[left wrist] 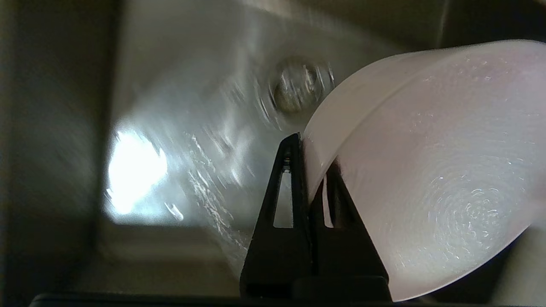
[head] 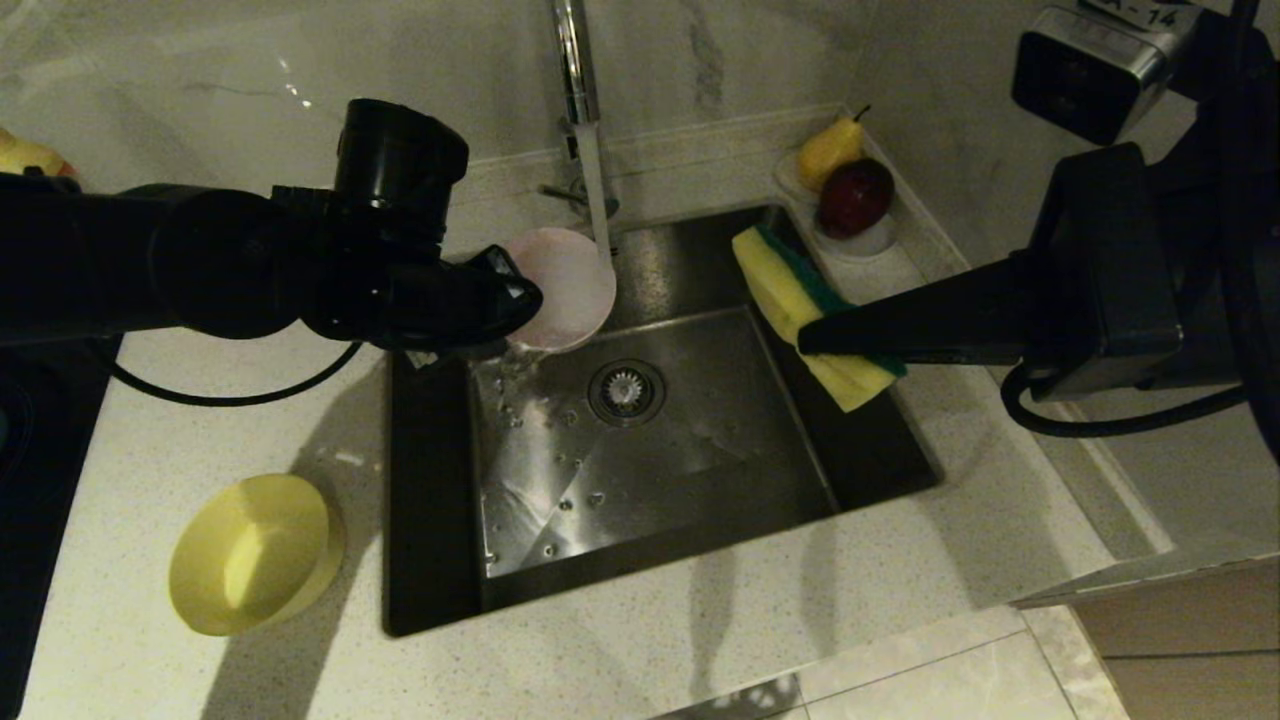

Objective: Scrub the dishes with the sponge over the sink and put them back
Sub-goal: Rinse the bowl

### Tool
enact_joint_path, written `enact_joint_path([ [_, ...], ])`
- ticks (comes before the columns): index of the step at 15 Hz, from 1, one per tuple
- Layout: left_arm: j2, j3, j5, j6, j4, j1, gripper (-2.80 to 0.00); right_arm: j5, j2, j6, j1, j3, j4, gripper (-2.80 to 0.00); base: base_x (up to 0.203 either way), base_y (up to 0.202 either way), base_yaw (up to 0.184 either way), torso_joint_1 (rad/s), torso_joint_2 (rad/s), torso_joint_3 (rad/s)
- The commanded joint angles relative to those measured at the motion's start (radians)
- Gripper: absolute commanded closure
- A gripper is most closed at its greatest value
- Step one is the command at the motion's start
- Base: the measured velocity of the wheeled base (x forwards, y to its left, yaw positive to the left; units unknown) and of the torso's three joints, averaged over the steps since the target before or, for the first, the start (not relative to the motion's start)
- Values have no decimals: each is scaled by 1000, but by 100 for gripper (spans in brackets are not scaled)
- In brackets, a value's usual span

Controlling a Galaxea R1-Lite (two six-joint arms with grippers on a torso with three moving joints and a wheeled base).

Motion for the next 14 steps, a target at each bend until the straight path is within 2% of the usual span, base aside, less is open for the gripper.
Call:
enact_joint_path([
  [1, -50, 68, 45, 76, -114, 9, 0, 2, -7, 4, -1, 2, 3, 0, 0, 0, 0, 0, 0, 0],
  [4, -106, 200, 75, 217, -339, 23, 0, 1, -10, 5, -1, 2, 3, 0, 0, 0, 0, 0, 0, 0],
  [6, -142, 302, 77, 330, -541, 38, 0, 1, -12, 4, 0, 2, 3, 0, 0, 0, 0, 0, 0, 0],
  [10, -198, 484, 72, 514, -921, 49, 0, 2, -8, 2, -1, 1, 2, 0, 0, 0, 0, 0, 0, 0],
  [14, -212, 582, 61, 635, -1213, 49, 0, 4, -1, 2, 0, 2, 2, 0, 0, 0, 0, 0, 0, 0],
])
